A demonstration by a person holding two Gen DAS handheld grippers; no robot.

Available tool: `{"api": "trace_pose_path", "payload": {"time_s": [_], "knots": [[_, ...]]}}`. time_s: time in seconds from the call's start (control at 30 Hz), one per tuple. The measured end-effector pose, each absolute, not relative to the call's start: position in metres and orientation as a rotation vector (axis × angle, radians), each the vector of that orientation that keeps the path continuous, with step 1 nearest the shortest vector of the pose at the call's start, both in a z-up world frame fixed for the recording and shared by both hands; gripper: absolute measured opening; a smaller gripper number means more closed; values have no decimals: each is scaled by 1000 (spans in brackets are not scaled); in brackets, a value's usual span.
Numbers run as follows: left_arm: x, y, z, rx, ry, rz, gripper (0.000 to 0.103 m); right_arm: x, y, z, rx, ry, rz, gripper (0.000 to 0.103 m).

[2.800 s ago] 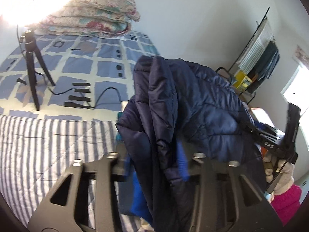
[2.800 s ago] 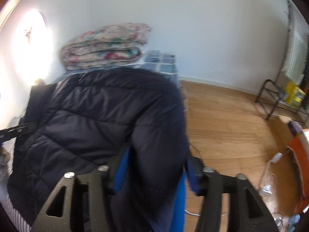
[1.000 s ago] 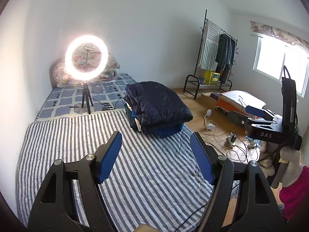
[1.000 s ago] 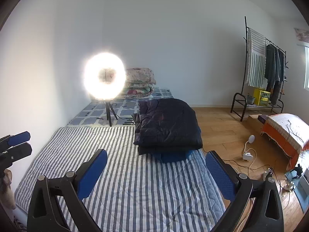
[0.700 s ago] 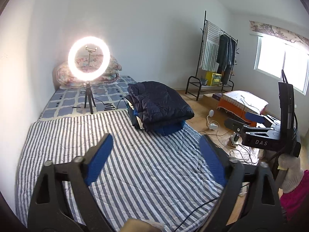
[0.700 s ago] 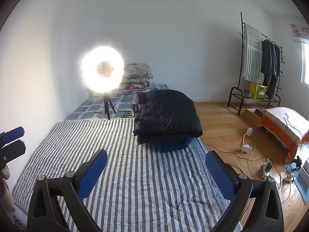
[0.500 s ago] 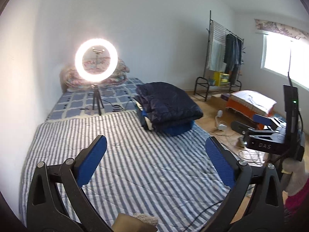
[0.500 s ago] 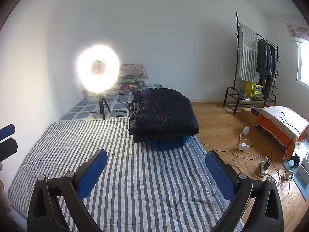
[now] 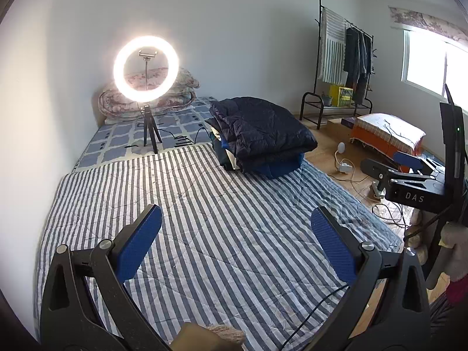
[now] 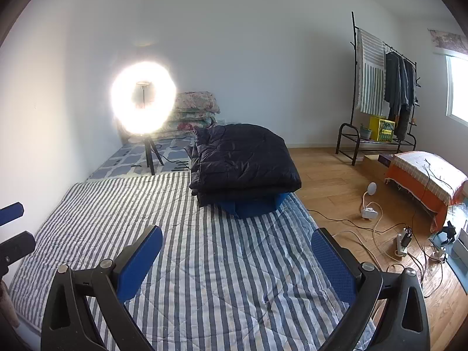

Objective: Fold large clothes

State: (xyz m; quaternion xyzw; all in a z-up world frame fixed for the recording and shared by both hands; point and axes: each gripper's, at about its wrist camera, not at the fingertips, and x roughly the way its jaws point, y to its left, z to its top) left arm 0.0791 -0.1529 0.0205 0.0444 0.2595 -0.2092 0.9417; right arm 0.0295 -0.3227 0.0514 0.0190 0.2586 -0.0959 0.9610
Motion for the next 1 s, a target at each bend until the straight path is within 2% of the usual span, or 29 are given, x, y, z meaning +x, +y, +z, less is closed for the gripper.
{"api": "trace_pose_path", "payload": {"time_s": [1.0], "knots": [[71, -164, 18, 112, 540, -475, 103, 28, -327, 46, 69, 536, -217, 103]]}}
